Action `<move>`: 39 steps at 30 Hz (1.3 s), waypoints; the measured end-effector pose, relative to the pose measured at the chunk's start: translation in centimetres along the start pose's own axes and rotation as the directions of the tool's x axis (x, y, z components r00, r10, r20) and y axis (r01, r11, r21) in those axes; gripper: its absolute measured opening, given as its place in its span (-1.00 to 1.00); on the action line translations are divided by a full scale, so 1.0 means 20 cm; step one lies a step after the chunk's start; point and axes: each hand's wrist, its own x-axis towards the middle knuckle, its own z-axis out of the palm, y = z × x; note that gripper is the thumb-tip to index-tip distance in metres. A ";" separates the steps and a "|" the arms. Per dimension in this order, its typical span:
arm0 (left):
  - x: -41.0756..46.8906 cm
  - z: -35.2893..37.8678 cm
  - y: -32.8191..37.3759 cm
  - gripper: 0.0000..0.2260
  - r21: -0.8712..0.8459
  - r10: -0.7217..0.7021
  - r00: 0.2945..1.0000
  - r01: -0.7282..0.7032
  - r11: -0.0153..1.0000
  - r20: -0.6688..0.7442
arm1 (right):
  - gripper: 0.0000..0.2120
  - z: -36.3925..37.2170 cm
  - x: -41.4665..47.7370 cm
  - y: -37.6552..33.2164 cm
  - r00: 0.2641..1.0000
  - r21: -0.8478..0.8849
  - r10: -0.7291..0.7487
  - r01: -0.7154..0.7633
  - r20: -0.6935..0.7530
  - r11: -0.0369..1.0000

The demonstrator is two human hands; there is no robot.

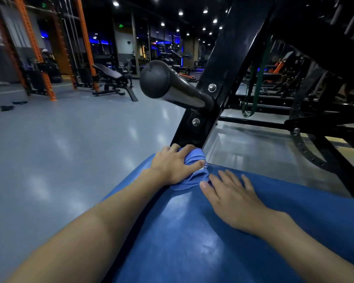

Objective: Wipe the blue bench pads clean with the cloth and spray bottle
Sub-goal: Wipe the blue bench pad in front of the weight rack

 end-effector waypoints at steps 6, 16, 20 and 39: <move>-0.04 -0.04 -0.14 -0.38 -0.008 -0.112 0.994 0.112 0.994 -0.013 | -0.31 0.04 0.01 -0.09 0.999 -0.020 0.017 -0.017 0.035 1.000; -0.01 -0.10 -0.18 -0.32 -0.086 -0.329 0.937 0.340 0.937 0.114 | -0.36 0.05 0.01 -0.11 0.999 -0.113 0.024 -0.019 0.039 0.993; -0.11 -0.14 -0.23 -0.23 -0.077 -0.344 0.925 0.359 0.930 0.159 | -0.38 0.05 0.00 -0.12 0.998 -0.083 0.031 -0.027 0.049 0.996; -0.33 -0.20 -0.35 -0.35 -0.202 -0.351 0.919 0.383 0.901 0.179 | -0.41 0.06 -0.07 -0.21 0.995 -0.098 -0.024 0.033 0.095 0.995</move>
